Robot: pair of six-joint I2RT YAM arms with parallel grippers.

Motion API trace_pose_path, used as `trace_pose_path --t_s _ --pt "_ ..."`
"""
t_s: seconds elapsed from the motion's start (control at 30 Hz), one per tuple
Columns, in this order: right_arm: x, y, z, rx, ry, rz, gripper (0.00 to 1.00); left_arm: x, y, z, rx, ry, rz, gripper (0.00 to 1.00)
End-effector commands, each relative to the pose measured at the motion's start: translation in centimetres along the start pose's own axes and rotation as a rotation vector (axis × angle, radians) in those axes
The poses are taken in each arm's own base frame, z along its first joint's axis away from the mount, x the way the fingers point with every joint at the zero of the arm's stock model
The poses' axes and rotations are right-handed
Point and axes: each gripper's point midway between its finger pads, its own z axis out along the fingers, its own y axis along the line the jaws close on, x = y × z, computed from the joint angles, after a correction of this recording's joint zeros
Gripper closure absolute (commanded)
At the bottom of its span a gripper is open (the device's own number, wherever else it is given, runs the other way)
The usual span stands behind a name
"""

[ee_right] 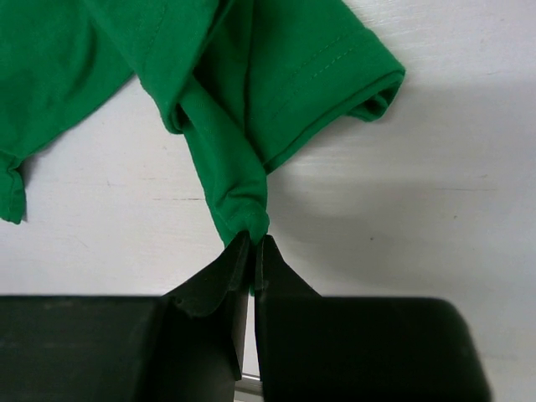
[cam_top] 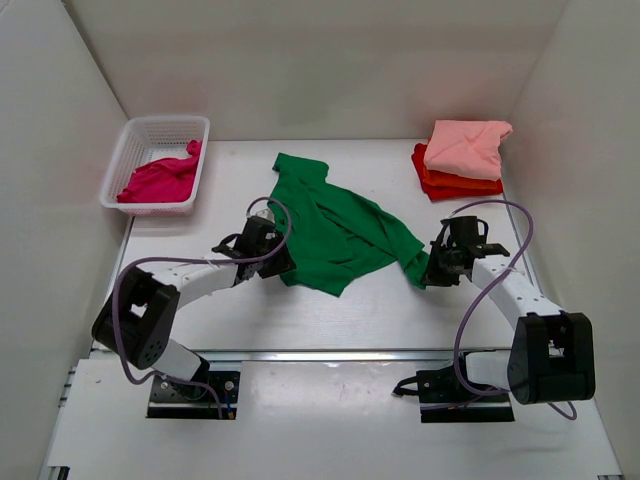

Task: Fold and stack the t-shirts
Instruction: Flatten out the tshirt

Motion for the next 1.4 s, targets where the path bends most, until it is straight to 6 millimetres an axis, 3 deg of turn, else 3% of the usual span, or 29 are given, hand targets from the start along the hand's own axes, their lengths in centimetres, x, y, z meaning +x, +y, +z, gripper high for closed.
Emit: trace_pose_path --t_s 0.0,0.27,0.57,0.7,0.9,1.17,1.27,1.37 --pt "-1.3 0.7 -0.7 -0.034 -0.059 -0.004 1.0 -2.6 -0.3 0.3 0.002 -0.086 0.011 0.49" --pt "-1.2 0.9 -0.4 -0.04 -0.048 -0.005 1.0 -3.5 0.3 1.5 -0.035 -0.077 0.067 0.48" --pt "-1.3 0.7 -0.5 -0.041 -0.053 -0.002 1.0 -1.7 0.1 3.1 -0.052 -0.008 0.128 0.48" --pt "-1.2 0.5 -0.5 -0.036 -0.048 -0.003 1.0 -1.2 0.0 2.7 -0.042 0.006 0.135 0.5" --pt "-1.3 0.7 -0.3 -0.041 -0.052 -0.004 1.0 -1.1 -0.3 1.7 -0.028 0.029 0.152 0.61" --pt "-1.3 0.8 -0.3 -0.044 -0.052 -0.005 1.0 -0.2 -1.8 0.7 -0.007 0.13 0.198 0.51" --pt "-1.1 0.6 -0.3 -0.039 -0.043 0.004 1.0 0.7 -1.7 0.4 -0.032 0.197 0.237 0.56" --pt "-1.1 0.6 -0.3 -0.042 -0.044 0.007 1.0 0.1 -2.4 0.3 -0.03 0.188 0.24 0.75"
